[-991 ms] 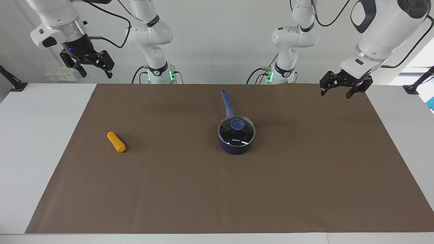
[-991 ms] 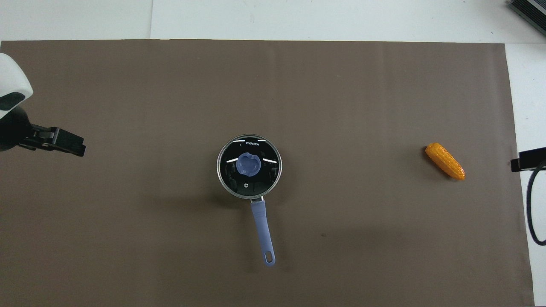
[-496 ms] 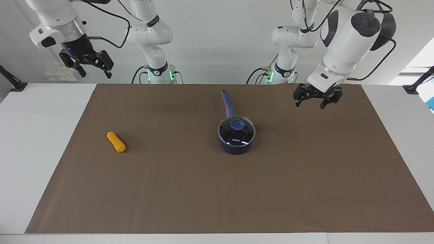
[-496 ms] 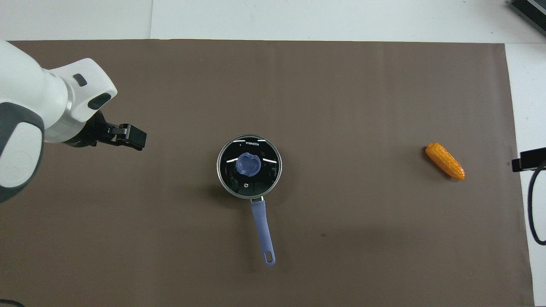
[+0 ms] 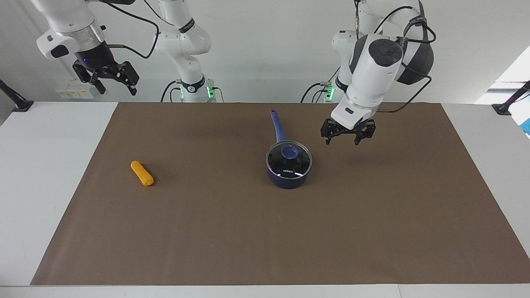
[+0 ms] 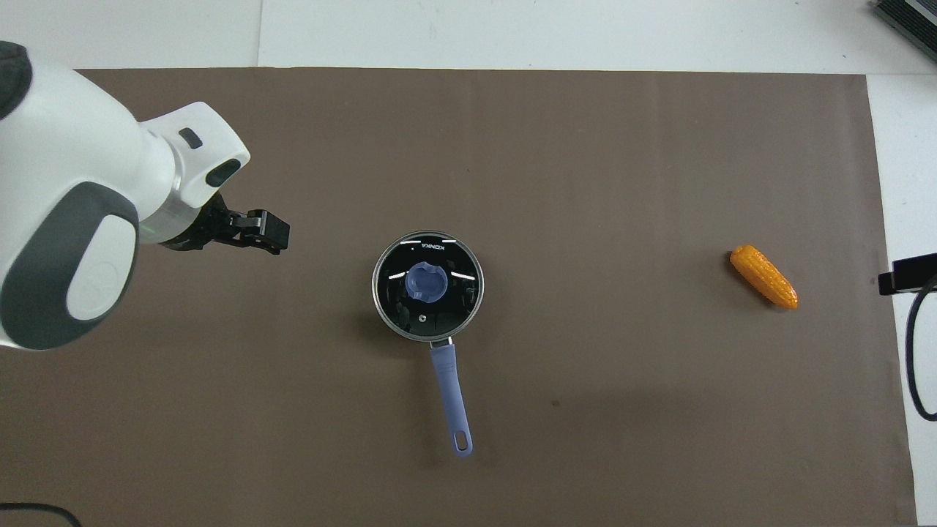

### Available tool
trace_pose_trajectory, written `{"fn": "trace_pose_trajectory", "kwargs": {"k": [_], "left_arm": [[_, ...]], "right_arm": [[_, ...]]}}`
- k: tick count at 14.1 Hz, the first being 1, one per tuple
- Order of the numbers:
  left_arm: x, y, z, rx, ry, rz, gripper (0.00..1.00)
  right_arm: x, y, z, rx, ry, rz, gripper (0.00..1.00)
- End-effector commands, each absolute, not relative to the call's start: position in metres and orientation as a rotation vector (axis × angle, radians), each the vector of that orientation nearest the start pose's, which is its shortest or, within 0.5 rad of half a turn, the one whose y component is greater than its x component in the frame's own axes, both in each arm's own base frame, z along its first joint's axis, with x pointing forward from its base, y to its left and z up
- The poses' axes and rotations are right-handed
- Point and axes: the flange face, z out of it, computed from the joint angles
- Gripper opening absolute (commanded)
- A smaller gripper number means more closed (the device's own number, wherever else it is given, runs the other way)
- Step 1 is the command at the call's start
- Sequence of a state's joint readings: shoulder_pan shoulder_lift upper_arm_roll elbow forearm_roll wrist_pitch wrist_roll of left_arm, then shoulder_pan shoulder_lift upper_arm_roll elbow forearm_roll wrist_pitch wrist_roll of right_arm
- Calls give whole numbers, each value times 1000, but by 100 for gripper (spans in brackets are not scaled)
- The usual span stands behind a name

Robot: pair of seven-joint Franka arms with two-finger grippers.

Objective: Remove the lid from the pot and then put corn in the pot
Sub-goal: 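Reach the left gripper over the pot to the blue lid knob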

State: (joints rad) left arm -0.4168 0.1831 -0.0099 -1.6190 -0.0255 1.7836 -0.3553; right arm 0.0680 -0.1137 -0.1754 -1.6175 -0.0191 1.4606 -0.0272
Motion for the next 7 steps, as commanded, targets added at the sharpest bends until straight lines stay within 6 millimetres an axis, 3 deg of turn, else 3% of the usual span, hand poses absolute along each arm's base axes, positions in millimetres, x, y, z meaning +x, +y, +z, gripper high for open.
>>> {"fn": "trace_pose_trajectory", "kwargs": {"k": [1,4,7], "left_arm": [[561,-303,477,-3168,23,11,100],[555,-346,447,-3179,-37,-26,100],[536,-383,416,-3178,-25,-31,100]], "right_arm": [[494,-66,654,-3118,103,82,100],[494,-67,654,-3124,97,76,100],[497,-68,652,-3138,-57,52,100]]}}
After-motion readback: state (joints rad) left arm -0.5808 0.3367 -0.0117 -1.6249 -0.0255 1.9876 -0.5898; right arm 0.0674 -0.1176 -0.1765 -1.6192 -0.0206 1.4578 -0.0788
